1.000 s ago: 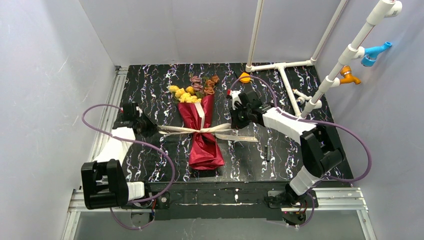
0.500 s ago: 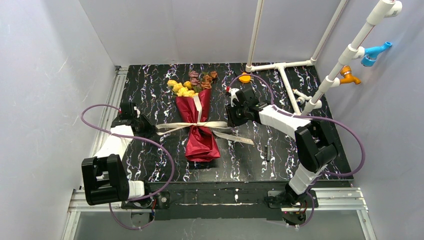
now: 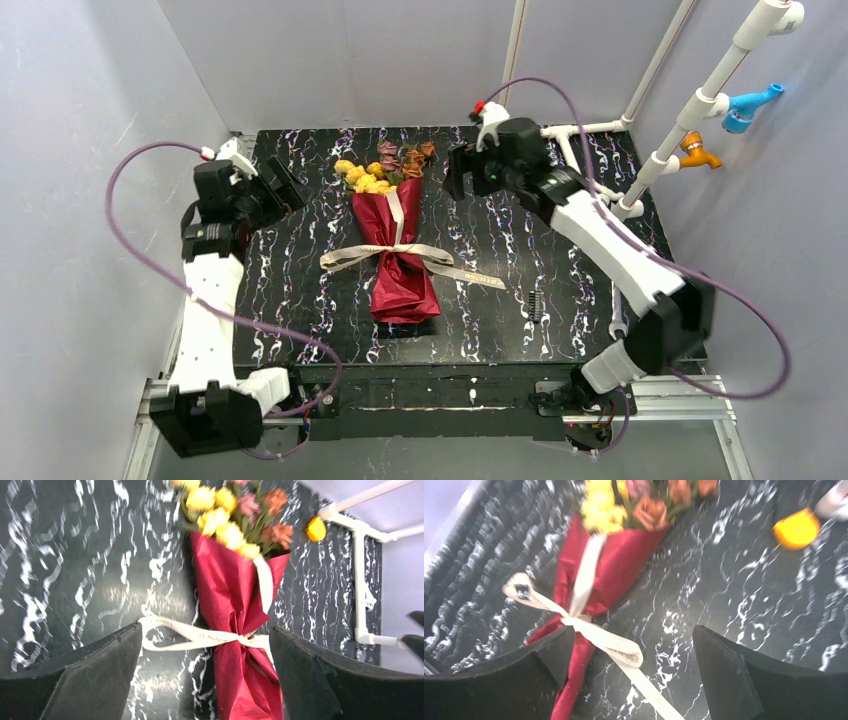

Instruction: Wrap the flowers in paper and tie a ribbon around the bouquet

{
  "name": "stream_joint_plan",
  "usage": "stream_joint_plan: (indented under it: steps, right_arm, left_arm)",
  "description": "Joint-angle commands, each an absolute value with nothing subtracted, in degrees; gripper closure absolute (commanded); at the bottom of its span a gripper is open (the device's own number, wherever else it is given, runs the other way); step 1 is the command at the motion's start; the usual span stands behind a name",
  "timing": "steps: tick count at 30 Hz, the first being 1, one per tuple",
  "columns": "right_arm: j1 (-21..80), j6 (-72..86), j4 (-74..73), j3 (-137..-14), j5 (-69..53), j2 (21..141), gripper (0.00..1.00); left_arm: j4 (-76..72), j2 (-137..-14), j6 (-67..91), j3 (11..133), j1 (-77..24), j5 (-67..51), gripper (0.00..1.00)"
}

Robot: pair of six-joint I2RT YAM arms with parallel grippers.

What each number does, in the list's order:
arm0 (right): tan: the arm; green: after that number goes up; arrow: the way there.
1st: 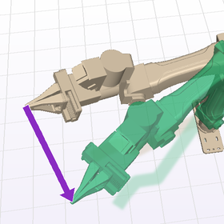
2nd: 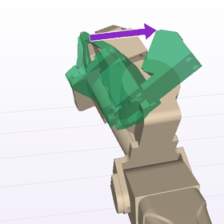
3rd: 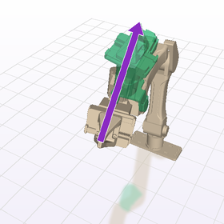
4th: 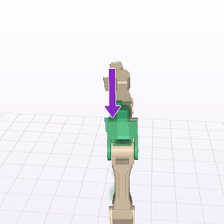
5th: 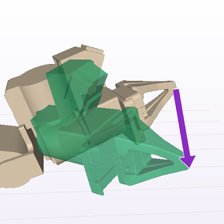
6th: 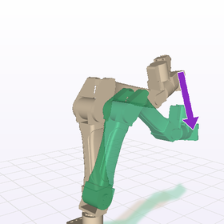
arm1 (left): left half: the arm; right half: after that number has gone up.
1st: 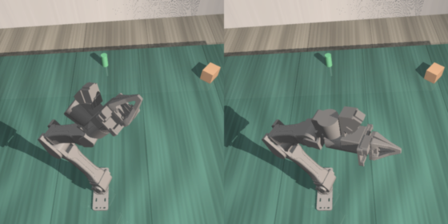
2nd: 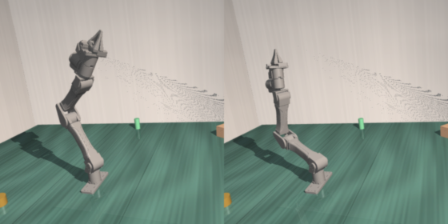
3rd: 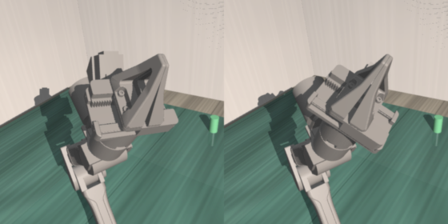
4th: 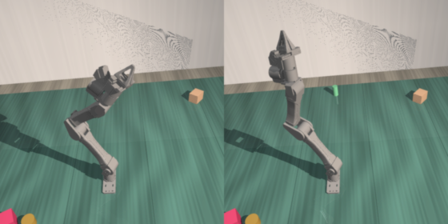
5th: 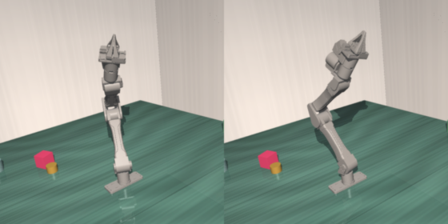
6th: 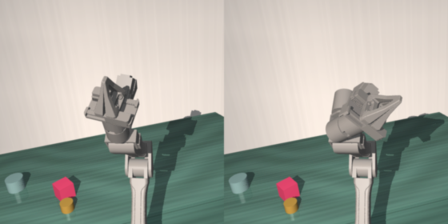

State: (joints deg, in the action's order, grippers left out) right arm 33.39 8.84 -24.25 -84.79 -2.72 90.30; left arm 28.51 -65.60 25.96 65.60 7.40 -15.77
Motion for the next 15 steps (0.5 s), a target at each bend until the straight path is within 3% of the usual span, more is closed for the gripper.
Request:
stream_joint_plan:
  steps: [1, 3, 6, 10, 15]
  right_arm:
    - [33.2, 15.4, -12.2, -78.0, 2.4, 75.3, 0.02]
    - [33.2, 18.4, -4.5, -69.4, 6.1, 69.2, 0.02]
    - [33.2, 20.4, 2.0, -58.1, 10.4, 60.9, 0.02]
    - [33.2, 24.4, -1.3, -48.3, 15.6, 51.3, 0.02]
    - [33.2, 25.1, -4.7, -35.6, 16.1, 39.0, 0.02]
  left_arm:
    - [27.1, -54.9, 16.8, 63.9, 6.8, -14.3, 0.02]
    - [23.9, -50.3, 15.1, 59.1, 4.9, -9.4, 0.02]
    - [18.5, -45.4, 15.2, 50.1, 4.7, -11.0, 0.02]
    - [13.4, -37.4, 16.9, 37.0, 3.3, -8.3, 0.02]
    - [13.1, -38.4, 17.0, 37.0, 2.4, -9.5, 0.02]
